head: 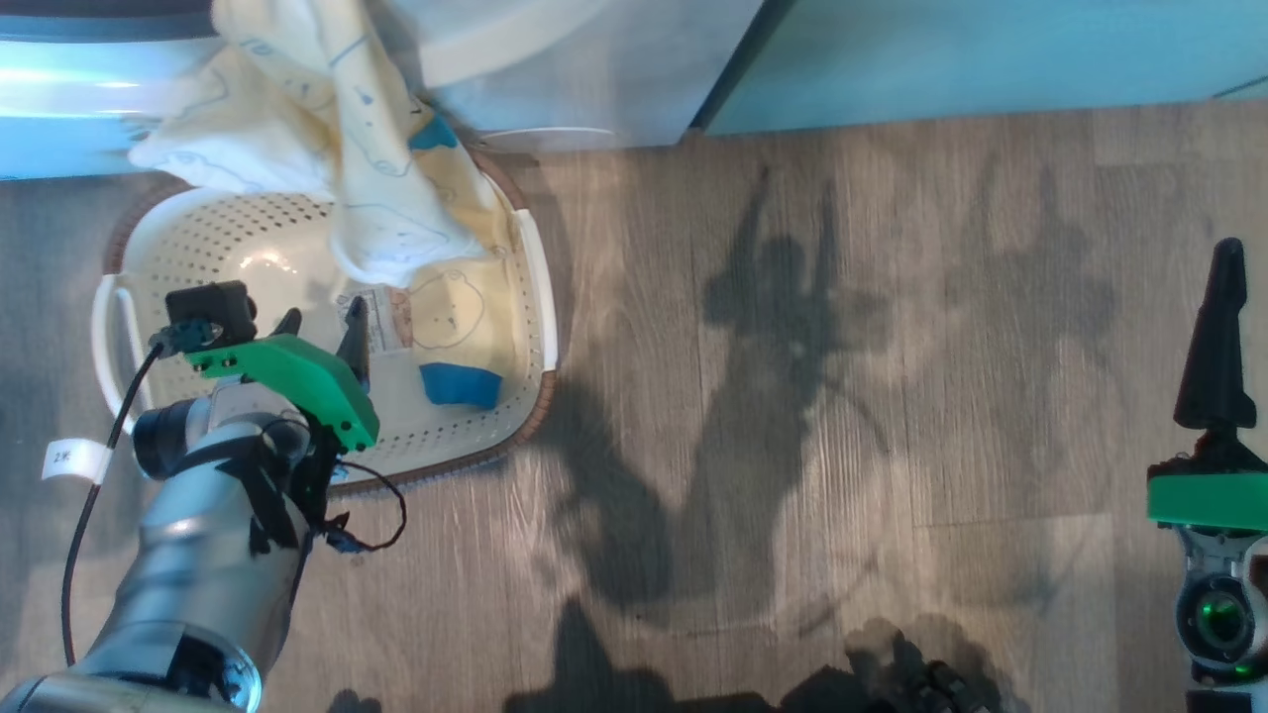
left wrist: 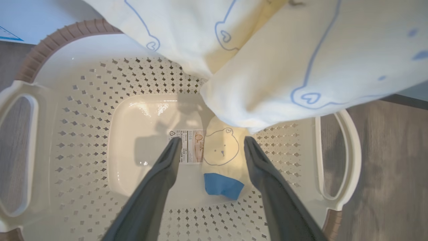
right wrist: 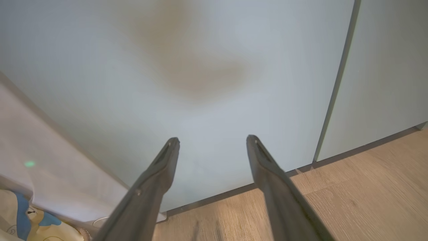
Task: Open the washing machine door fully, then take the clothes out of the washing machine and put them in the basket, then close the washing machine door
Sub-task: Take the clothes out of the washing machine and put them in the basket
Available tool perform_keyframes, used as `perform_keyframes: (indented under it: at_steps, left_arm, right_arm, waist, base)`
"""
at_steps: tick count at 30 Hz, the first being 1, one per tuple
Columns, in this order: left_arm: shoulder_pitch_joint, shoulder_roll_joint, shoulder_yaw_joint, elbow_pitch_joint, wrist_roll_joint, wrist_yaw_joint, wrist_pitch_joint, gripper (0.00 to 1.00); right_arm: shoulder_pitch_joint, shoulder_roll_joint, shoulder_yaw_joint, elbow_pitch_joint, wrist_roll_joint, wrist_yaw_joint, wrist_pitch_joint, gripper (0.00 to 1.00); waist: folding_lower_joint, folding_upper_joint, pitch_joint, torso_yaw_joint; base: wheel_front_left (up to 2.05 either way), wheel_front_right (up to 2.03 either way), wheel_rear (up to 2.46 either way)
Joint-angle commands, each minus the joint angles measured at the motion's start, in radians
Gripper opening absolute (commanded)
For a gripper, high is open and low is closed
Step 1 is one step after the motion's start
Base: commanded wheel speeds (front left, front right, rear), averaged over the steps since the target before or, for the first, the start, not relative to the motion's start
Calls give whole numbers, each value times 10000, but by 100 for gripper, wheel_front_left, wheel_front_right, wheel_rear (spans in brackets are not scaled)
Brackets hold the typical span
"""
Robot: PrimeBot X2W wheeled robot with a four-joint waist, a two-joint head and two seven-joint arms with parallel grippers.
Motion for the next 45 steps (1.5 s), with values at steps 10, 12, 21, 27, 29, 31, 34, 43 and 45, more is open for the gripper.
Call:
perform_keyframes:
  at_steps: [10, 12, 21, 27, 29, 31, 34, 43, 45]
  left_arm:
    - [1227, 348, 446, -2262, 390, 226, -201, 100]
    - [1575, 288, 645, -2918, 591, 393, -202, 100]
    - [3379, -178, 1667, -6606, 1774, 714, -203, 100]
    - [4325, -351, 1870, -8393, 2503, 735, -204, 100]
    - [4561, -382, 1859, -8789, 2658, 711, -204, 100]
    - [4810, -403, 1825, -9130, 2804, 707, -204, 100]
    - [5218, -447, 1714, -9557, 3005, 767, -204, 100]
    - [5963, -567, 1393, -10230, 3084, 853, -135, 100]
    - [6034, -565, 1343, -10304, 3081, 852, -119, 100]
  right_arm:
    - [236, -162, -172, -291, -579, -29, -53, 100]
    - [309, -162, -232, -298, -723, -29, -53, 100]
    - [852, -162, -385, -373, -1428, -29, -53, 100]
    - [1316, -162, -106, -229, -1754, -29, -53, 100]
    - [1437, -162, 89, -179, -1853, -29, -53, 100]
    - [1548, -162, 269, -146, -1954, -29, -53, 100]
    - [1723, -162, 451, -99, -2012, -29, -53, 100]
    - [2046, -162, 794, -27, -1962, -29, -53, 100]
    - [2078, -162, 901, -14, -1938, -29, -53, 100]
  waist:
    - [-1, 0, -824, 662]
    - [-1, 0, -1032, 787]
    - [-1, 0, -2155, 1317]
    - [-1, 0, -2792, 1418]
    - [-1, 0, -2955, 1428]
    - [-1, 0, -3117, 1429]
    - [-1, 0, -3338, 1434]
    - [-1, 0, -3754, 1435]
    - [-1, 0, -3803, 1433]
  base:
    - [0, 0, 0]
    - [0, 0, 0]
    - [0, 0, 0]
    - [0, 0, 0]
    - [0, 0, 0]
    - [0, 0, 0]
    - [0, 0, 0]
    - [0, 0, 0]
    - [0, 0, 0]
